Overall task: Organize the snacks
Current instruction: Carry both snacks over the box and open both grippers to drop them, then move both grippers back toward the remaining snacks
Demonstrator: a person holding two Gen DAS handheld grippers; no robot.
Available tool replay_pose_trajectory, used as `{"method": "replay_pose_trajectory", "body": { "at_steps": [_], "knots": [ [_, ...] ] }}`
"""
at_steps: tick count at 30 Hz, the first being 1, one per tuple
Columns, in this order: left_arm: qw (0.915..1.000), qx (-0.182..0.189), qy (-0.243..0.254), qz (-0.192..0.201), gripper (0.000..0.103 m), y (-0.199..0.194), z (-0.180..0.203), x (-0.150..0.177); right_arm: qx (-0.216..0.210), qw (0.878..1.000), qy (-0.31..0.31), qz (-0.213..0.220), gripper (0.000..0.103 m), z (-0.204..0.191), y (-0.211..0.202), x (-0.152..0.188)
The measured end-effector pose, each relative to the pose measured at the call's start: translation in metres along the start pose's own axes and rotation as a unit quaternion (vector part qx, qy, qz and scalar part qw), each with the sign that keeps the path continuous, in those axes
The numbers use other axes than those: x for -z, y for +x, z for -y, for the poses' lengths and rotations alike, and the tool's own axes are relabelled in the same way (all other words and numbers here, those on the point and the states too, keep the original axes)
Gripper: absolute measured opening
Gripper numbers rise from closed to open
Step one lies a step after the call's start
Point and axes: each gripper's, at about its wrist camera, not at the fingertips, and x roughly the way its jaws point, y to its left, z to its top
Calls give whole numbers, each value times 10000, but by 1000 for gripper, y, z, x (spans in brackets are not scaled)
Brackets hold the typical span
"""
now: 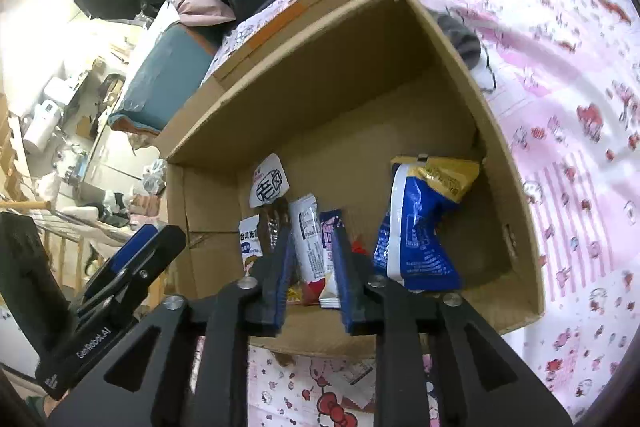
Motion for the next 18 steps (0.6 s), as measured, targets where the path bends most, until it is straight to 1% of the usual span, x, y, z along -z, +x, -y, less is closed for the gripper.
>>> {"method": "replay_pose_trajectory", "body": {
  "at_steps": [1, 2, 3, 5, 7, 12, 16, 18],
  "knots": [
    [10000, -18, -48, 14, 84, -2, -2, 0, 78, 9999, -55, 49, 66, -2, -3, 0],
    [9999, -33, -98, 28, 85, -3, -4, 0, 119, 9999, -39, 111, 90, -2, -5, 0],
    [9999, -42, -131, 37, 85, -4, -6, 0, 150, 9996, 9, 227, 95, -1, -9, 1],
    [9998, -99, -173, 42, 85, -5, -8, 0, 228, 9991, -32, 360, 96, -3, -14, 0],
    [9997, -166, -187, 83, 85, -8, -8, 2, 248, 9990, -82, 368, 96, -5, -18, -1],
    [9986, -254, -18, 457, 85, -24, -5, 7, 359, 9985, -54, 419, 96, -8, -25, -1],
    [9987, -273, 6, 426, 85, -31, -4, 10, 569, 9961, -252, 620, 96, -18, -37, 1],
    [9991, -290, 22, 299, 85, -32, -4, 11, 528, 9957, -280, 703, 96, -21, -46, 3]
  ]
}}
